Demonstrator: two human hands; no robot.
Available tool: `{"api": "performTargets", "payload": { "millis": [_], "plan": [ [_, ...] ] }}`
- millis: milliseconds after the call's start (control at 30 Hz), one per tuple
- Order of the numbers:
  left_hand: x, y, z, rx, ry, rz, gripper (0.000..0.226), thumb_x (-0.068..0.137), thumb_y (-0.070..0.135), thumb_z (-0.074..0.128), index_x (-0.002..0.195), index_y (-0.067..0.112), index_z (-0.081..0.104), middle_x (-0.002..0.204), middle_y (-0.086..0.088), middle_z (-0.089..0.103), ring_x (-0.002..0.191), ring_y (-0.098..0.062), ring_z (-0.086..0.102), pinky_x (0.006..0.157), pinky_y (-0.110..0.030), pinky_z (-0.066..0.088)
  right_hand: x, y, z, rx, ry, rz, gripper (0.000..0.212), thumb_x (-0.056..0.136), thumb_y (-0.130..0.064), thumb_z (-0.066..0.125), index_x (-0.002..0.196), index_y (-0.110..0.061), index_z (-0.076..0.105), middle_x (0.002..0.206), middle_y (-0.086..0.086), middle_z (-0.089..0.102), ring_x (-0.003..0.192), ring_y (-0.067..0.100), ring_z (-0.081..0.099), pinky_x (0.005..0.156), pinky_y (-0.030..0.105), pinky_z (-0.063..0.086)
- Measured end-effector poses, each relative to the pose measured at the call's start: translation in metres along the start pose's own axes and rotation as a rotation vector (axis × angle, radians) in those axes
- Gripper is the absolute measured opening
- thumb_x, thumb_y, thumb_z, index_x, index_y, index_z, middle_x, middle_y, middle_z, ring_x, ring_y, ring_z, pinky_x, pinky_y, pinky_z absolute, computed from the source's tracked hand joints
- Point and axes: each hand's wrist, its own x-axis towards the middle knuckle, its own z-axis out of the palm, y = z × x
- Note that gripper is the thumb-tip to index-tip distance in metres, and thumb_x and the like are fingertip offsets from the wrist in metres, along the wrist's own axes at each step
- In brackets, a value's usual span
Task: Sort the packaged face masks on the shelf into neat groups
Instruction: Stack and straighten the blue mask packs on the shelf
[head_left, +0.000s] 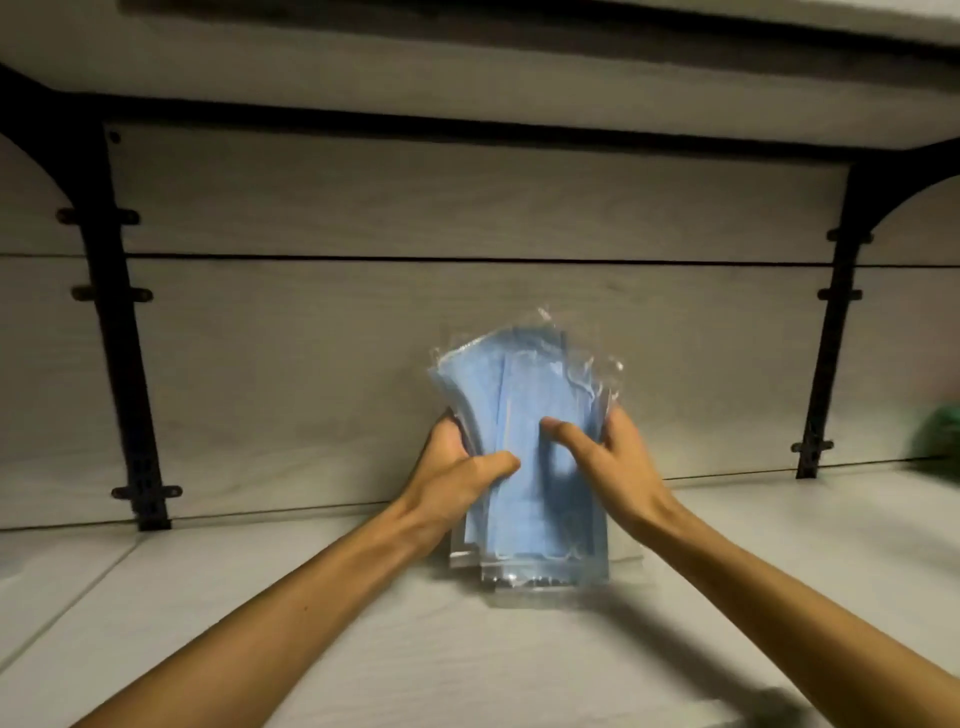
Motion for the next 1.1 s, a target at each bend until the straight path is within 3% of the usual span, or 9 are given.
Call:
{"api": "performTargets", "payload": {
  "millis": [133, 233, 333, 533, 700, 767, 867, 967, 1100],
  "plan": [
    [0.006, 0.023, 0.011, -0.063, 0.047, 0.117, 0.060, 0.070, 0.011, 0.084, 0.126, 0.007, 0.063, 0.112, -0.010, 0.076, 0.102, -0.027, 0.074, 0.084, -0.039, 0.061, 0.005, -0.023, -0.009, 0.125, 0.050, -0.221, 0.062, 0.079, -0.040, 0.075, 0.132, -0.051, 0.045, 0.127, -0.030, 0.061, 0.120, -0.005, 0.059, 0.096, 0.016, 0.051],
    [-0.014, 0.006, 0.010, -0.013, 0.069, 0.027, 0.075, 0.064, 0.016, 0.089, 0.131, 0.009, 0.056, 0.122, -0.011, 0.072, 0.110, -0.028, 0.071, 0.096, -0.047, 0.056, -0.017, 0.005, -0.015, 0.060, -0.041, -0.156, 0.069, 0.080, -0.037, 0.077, 0.141, -0.039, 0.044, 0.135, -0.026, 0.059, 0.126, -0.004, 0.055, 0.099, 0.014, 0.047],
    [-0.029, -0.005, 0.011, -0.042, 0.119, -0.092, 0.082, 0.058, 0.018, 0.093, 0.128, 0.009, 0.053, 0.120, -0.012, 0.072, 0.104, -0.027, 0.073, 0.092, -0.050, 0.058, -0.034, 0.028, -0.023, 0.039, -0.109, -0.076, 0.059, 0.081, -0.023, 0.076, 0.132, -0.037, 0.051, 0.124, -0.027, 0.064, 0.115, -0.002, 0.062, 0.091, 0.014, 0.052],
    [-0.028, -0.005, 0.027, -0.065, 0.132, -0.133, 0.047, 0.078, 0.000, 0.082, 0.121, 0.006, 0.064, 0.109, -0.016, 0.076, 0.098, -0.034, 0.074, 0.087, -0.054, 0.060, -0.037, 0.020, -0.016, 0.030, -0.119, -0.076, 0.059, 0.083, -0.008, 0.071, 0.132, -0.032, 0.050, 0.118, -0.027, 0.065, 0.109, -0.005, 0.064, 0.082, 0.010, 0.050],
    [-0.016, 0.005, 0.034, -0.246, 0.302, -0.129, 0.040, 0.080, 0.001, 0.079, 0.119, 0.000, 0.068, 0.107, -0.017, 0.077, 0.094, -0.031, 0.075, 0.078, -0.042, 0.062, -0.041, 0.022, -0.035, 0.076, -0.073, 0.172, 0.092, 0.068, -0.046, 0.083, 0.144, -0.030, 0.036, 0.130, -0.011, 0.059, 0.109, -0.004, 0.063, 0.086, 0.014, 0.051],
    [-0.007, 0.008, 0.039, -0.385, 0.365, -0.200, 0.045, 0.079, 0.008, 0.080, 0.121, -0.002, 0.067, 0.111, -0.020, 0.075, 0.092, -0.031, 0.075, 0.074, -0.038, 0.060, -0.040, 0.026, -0.048, 0.103, -0.096, 0.301, 0.101, 0.060, -0.057, 0.083, 0.146, -0.027, 0.040, 0.132, -0.007, 0.061, 0.115, 0.006, 0.063, 0.098, 0.029, 0.051],
    [0.002, 0.009, 0.060, -0.520, 0.336, -0.331, 0.051, 0.078, 0.020, 0.081, 0.125, 0.003, 0.068, 0.115, -0.019, 0.074, 0.103, -0.037, 0.073, 0.087, -0.045, 0.059, -0.035, 0.036, -0.060, 0.337, -0.228, 0.385, 0.069, 0.072, -0.046, 0.083, 0.130, -0.017, 0.061, 0.120, -0.004, 0.073, 0.109, 0.014, 0.069, 0.098, 0.039, 0.050],
    [0.010, 0.006, 0.089, -0.587, 0.301, -0.365, 0.050, 0.081, 0.021, 0.077, 0.127, 0.003, 0.067, 0.116, -0.018, 0.074, 0.108, -0.040, 0.071, 0.098, -0.053, 0.054, -0.028, 0.049, -0.073, 0.538, -0.128, 0.444, 0.055, 0.074, -0.033, 0.083, 0.116, 0.000, 0.068, 0.103, 0.005, 0.066, 0.092, 0.025, 0.060, 0.087, 0.035, 0.047],
    [0.019, 0.000, 0.127, -0.631, 0.260, -0.400, 0.041, 0.084, 0.022, 0.074, 0.121, 0.005, 0.069, 0.109, -0.017, 0.076, 0.098, -0.038, 0.074, 0.088, -0.049, 0.058, -0.020, 0.066, -0.106, 0.578, -0.113, 0.445, 0.041, 0.086, -0.022, 0.076, 0.119, 0.000, 0.067, 0.100, 0.010, 0.067, 0.092, 0.023, 0.063, 0.079, 0.035, 0.051]
  ]
}}
